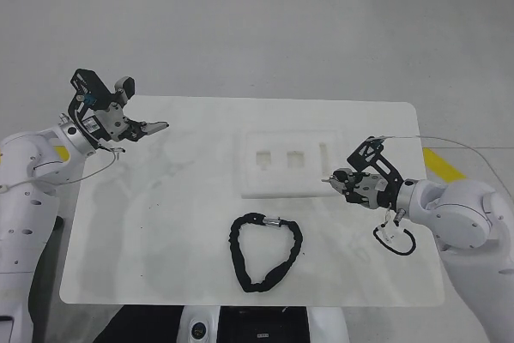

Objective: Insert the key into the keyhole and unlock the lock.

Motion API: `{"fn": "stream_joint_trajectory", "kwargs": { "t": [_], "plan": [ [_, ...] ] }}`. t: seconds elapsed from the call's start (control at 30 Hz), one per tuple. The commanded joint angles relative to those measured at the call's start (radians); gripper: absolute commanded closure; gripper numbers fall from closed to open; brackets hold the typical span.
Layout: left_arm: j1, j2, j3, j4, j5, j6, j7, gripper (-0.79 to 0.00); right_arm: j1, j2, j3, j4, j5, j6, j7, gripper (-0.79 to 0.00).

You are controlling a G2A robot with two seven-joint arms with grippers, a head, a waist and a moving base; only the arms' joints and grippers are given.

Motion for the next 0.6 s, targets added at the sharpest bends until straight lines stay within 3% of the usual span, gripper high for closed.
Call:
{"fn": "stream_joint_trajectory", "kwargs": {
  "t": [0.0,0.1,0.3,0.57],
  "plan": [
    [0.0,0.0,0.0,0.0,0.0,0.0,0.0,-0.785,0.0,0.0,0.0,0.0,0.0,0.0,0.0,0.0],
    [0.014,0.002,0.001,-0.03,0.015,-0.014,-0.022,-0.785,0.0,0.0,0.0,0.0,0.0,0.0,0.0,0.0],
    [0.046,0.014,0.005,-0.115,0.053,-0.13,-0.107,-0.785,0.0,0.0,0.0,0.0,0.0,0.0,0.0,0.0],
    [0.074,0.012,0.156,-0.263,0.056,-0.161,-0.15,-0.785,0.0,0.0,0.0,0.0,0.0,0.0,0.0,0.0]
  ]
}}
